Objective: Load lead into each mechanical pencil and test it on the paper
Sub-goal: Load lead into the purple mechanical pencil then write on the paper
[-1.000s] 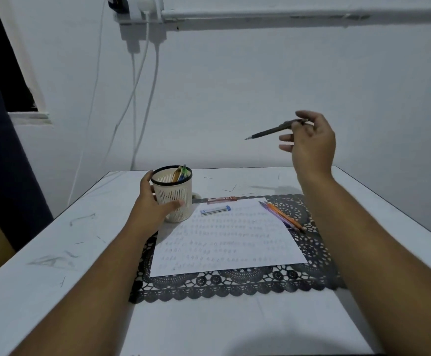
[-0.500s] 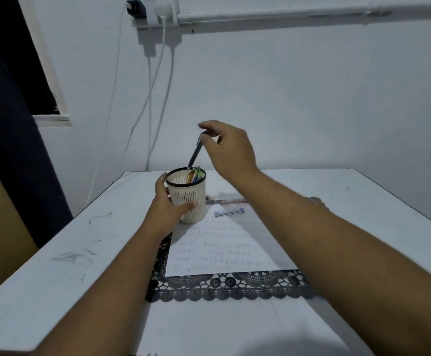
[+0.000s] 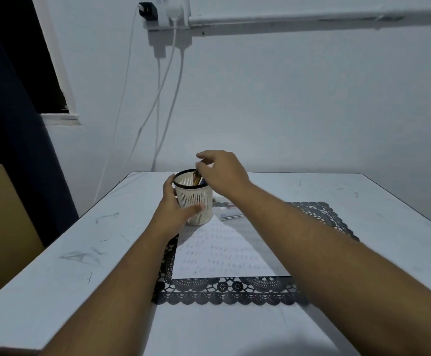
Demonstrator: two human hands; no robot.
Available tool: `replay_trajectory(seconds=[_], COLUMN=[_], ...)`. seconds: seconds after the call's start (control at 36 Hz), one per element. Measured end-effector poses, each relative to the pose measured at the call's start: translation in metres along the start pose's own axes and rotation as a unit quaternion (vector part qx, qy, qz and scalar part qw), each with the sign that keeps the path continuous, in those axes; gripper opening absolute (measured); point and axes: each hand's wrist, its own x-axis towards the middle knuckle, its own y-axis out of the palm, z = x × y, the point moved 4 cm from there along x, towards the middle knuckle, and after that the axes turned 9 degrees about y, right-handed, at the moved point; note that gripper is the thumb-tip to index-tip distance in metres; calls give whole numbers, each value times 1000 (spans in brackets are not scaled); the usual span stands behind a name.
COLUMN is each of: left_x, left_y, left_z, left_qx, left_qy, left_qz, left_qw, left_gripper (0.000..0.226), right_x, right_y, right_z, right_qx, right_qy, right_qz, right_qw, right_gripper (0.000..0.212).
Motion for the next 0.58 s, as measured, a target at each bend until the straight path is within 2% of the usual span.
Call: replay_trajectory(seconds=[0.08, 0.17, 0.22, 0.28, 0.33, 0.36, 0.42, 0.5, 0.58], left_x=[-1, -4, -11, -20, -28, -30, -33, -40, -43], left_y=[-2, -11, -13, -10, 5, 17, 47, 87, 99], left_z=[-6, -19, -43, -75, -95, -102, -110, -93, -65], left_qx=[15, 101, 155, 218, 281, 300, 332, 417, 433], left_qy=[3, 58, 155, 287, 380, 403, 396, 285, 242], left_qz=[-6, -54, -101, -159, -183, -165, -79, 80, 123], left_qw=[1000, 992, 970, 919, 862, 849, 852, 859, 860], left_gripper=[110, 114, 95, 58, 20, 11, 20, 27, 31], right_x=[-9, -26, -40, -52, -62, -66, -74, -89, -96], right_y=[-18, -36, -44, -46, -43, -42, -38, -26, -20], right_z=[-14, -33, -49, -68, -88, -97, -110, -122, -125], right_qx=[83, 97, 75, 16, -67, -102, -156, -199, -199], right_qy=[-21, -28, -17, 8, 26, 28, 30, 31, 19], right_qz=[-54, -78, -65, -18, 42, 69, 125, 198, 193], right_qw=[995, 992, 995, 1000, 997, 992, 979, 959, 961], right_gripper=[26, 16, 9, 10, 16, 18, 22, 16, 14])
